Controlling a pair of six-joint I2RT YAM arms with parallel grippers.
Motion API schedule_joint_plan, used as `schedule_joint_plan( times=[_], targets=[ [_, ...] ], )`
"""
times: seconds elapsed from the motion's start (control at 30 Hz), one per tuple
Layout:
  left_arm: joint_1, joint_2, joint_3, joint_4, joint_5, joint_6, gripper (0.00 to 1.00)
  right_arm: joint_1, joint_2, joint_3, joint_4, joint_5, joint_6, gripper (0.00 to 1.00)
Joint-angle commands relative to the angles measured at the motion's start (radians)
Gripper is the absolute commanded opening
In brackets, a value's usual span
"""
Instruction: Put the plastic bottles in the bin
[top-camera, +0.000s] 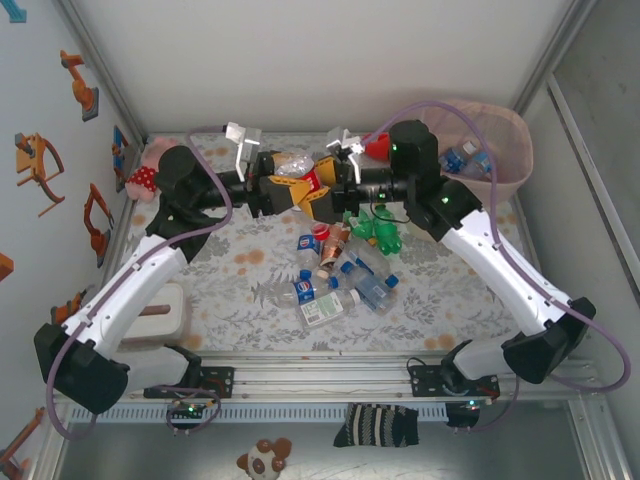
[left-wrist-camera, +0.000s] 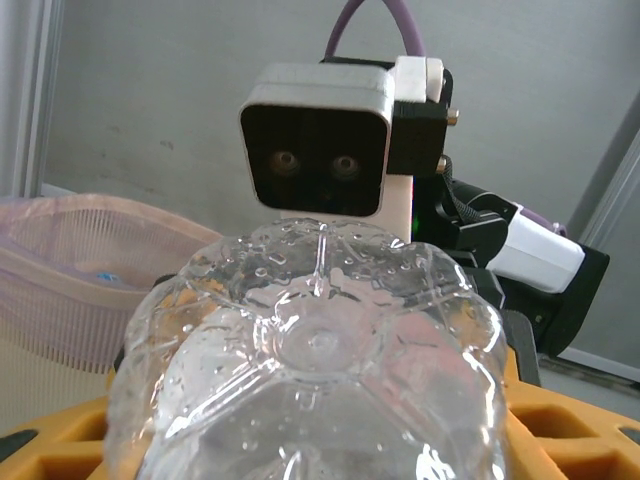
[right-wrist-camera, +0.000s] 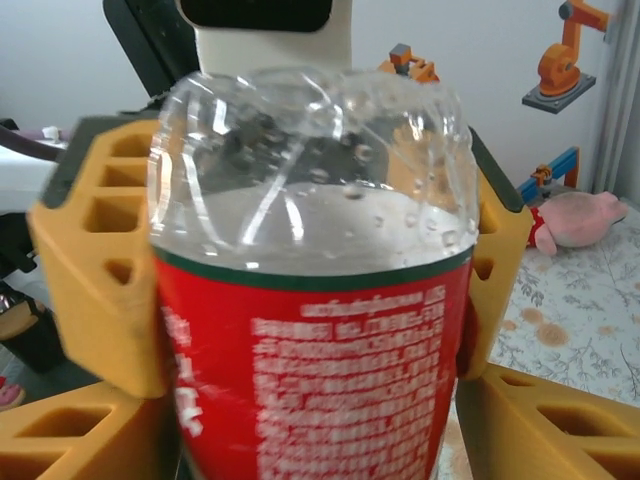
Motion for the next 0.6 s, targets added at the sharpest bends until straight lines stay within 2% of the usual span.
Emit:
schedule_joint_plan(
  times=[0.0,0.3,0.47,0.57],
  targets=[
    [-0.003,-0.031,0.031,0.012,0.020,0.027,0.57,0.006,0.001,0.006,-0.010,-0.006,-0.031,0.71],
    [-0.004,-0.026,0.033,0.015,0.010,0.019,0.58,0.015,0.001,0.009,0.021,-0.050,-0.023,0.56],
    [-0.005,-0.041,0.025,0.000,-0.030,0.033,0.65,0.015,-0.010,0.010,0.030,-0.035,-0.013,0.51],
    [-0.003,-0.062,0.022,-0.043,-0.081,0.067,0.72,0.013,-0.022,0.006,0.030,-0.015,-0.021,0.51]
  ],
)
